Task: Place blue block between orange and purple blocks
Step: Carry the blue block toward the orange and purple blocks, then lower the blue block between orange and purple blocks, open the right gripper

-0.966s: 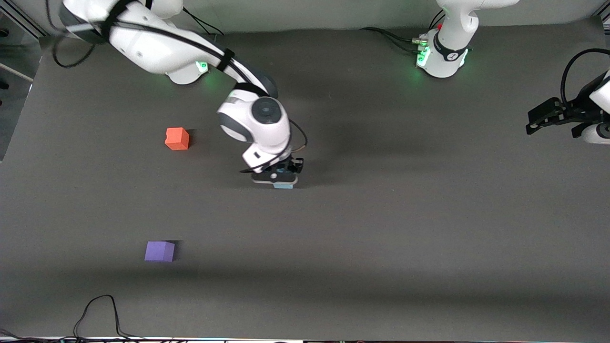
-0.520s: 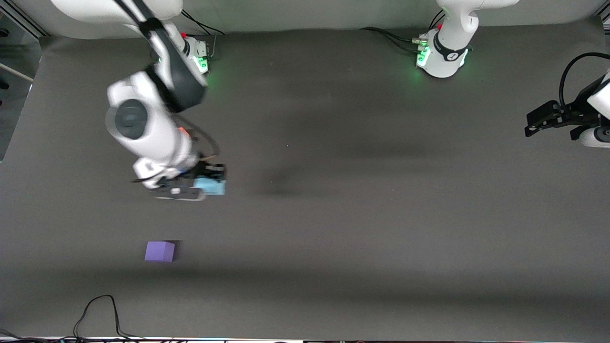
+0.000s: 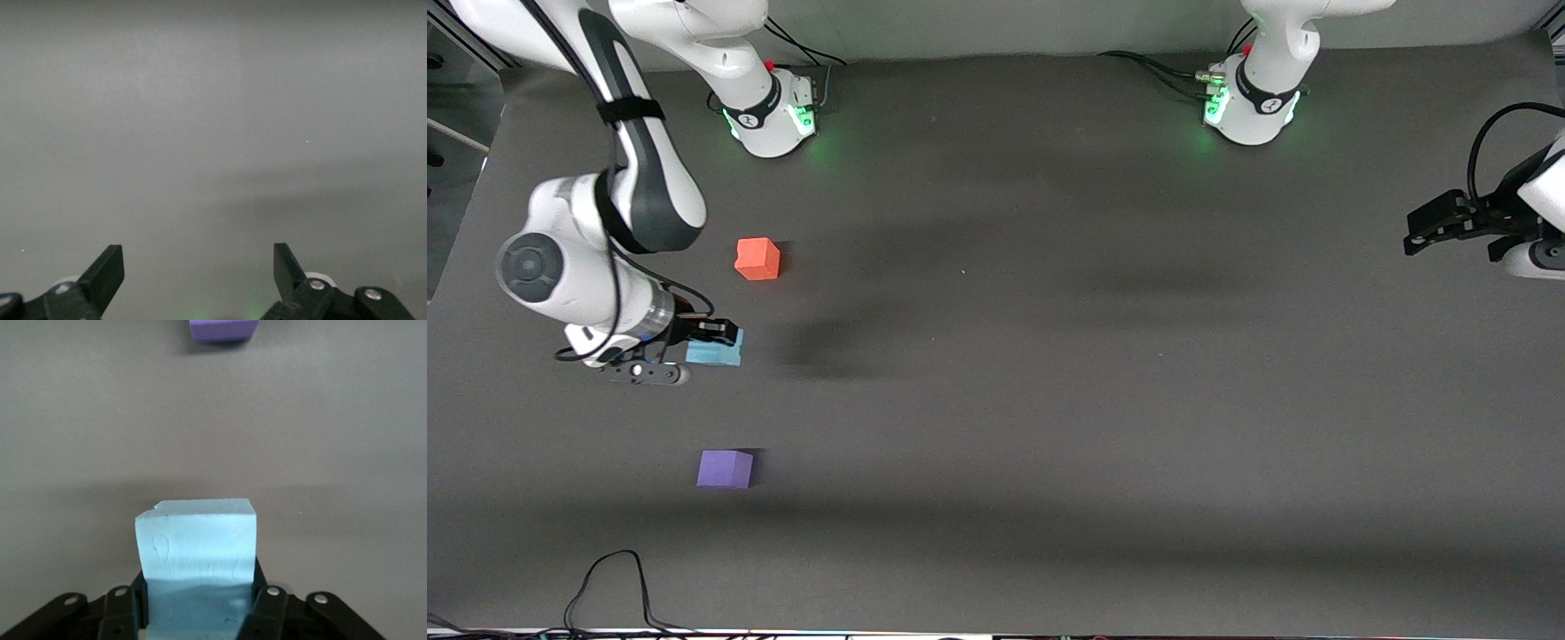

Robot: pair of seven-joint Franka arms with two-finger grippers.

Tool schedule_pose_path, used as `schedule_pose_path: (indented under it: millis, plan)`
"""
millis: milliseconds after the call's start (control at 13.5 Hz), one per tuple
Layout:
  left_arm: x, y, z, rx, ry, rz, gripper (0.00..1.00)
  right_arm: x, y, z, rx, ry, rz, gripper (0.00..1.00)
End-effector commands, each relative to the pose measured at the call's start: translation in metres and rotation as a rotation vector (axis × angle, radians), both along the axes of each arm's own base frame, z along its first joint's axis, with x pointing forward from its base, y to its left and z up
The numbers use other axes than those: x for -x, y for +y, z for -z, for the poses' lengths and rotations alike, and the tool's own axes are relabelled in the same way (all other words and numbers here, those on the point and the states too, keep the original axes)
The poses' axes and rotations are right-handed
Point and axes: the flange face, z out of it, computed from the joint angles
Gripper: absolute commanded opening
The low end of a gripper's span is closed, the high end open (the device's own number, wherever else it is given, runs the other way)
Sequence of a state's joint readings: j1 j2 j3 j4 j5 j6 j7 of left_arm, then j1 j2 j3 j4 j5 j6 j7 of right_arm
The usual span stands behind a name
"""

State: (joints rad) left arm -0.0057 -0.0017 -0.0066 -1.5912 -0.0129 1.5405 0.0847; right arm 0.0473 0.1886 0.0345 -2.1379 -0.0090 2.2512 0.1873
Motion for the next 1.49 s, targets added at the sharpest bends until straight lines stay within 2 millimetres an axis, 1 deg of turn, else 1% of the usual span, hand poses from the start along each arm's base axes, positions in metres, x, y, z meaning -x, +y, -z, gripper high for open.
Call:
schedule_pose_path:
  millis: [0, 149, 372, 446, 743, 818, 892, 966, 1041, 1115, 1189, 1338, 1412]
  plan:
    - [0.004, 0.002, -0.003, -0.021, 0.017, 0.021, 1.0, 0.024, 0.0, 0.042, -0.016, -0.037, -0.008, 0.45]
    - [0.006, 0.003, -0.004, -0.021, 0.023, 0.021, 1.0, 0.024, -0.004, 0.057, -0.013, -0.048, -0.005, 0.46]
    - [0.007, 0.003, -0.004, -0.023, 0.023, 0.02, 1.0, 0.032, -0.012, 0.085, -0.006, -0.081, -0.007, 0.46]
    - [0.007, 0.002, -0.004, -0.023, 0.023, 0.021, 1.0, 0.033, -0.012, 0.092, -0.006, -0.086, -0.009, 0.46]
    - [0.006, 0.003, -0.004, -0.041, 0.024, 0.024, 1.0, 0.036, -0.012, 0.112, -0.007, -0.087, -0.033, 0.49]
    - [0.007, 0.001, -0.004, -0.041, 0.023, 0.027, 1.0, 0.036, -0.012, 0.113, -0.007, -0.086, -0.033, 0.53]
    - [0.006, -0.002, -0.004, -0.043, 0.024, 0.03, 1.0, 0.036, -0.011, 0.113, -0.007, -0.087, -0.035, 0.75]
    - [0.006, -0.003, -0.003, -0.041, 0.024, 0.034, 1.0, 0.035, -0.011, 0.11, -0.007, -0.089, -0.035, 1.0]
    - [0.005, -0.002, -0.002, -0.041, 0.024, 0.032, 1.0, 0.034, -0.011, 0.101, -0.007, -0.099, -0.033, 1.0]
    - [0.005, -0.003, -0.002, -0.041, 0.022, 0.034, 1.0, 0.031, -0.013, 0.08, -0.006, -0.112, -0.027, 1.0]
    - [0.004, -0.002, -0.001, -0.041, 0.019, 0.032, 1.0, 0.031, -0.014, 0.054, -0.005, -0.103, -0.024, 1.0]
    - [0.003, -0.001, -0.001, -0.038, 0.013, 0.032, 1.0, 0.031, -0.014, -0.016, -0.006, -0.125, -0.026, 1.0]
    - [0.003, -0.002, -0.002, -0.04, 0.009, 0.032, 1.0, 0.035, -0.015, -0.05, -0.007, -0.142, -0.025, 1.0]
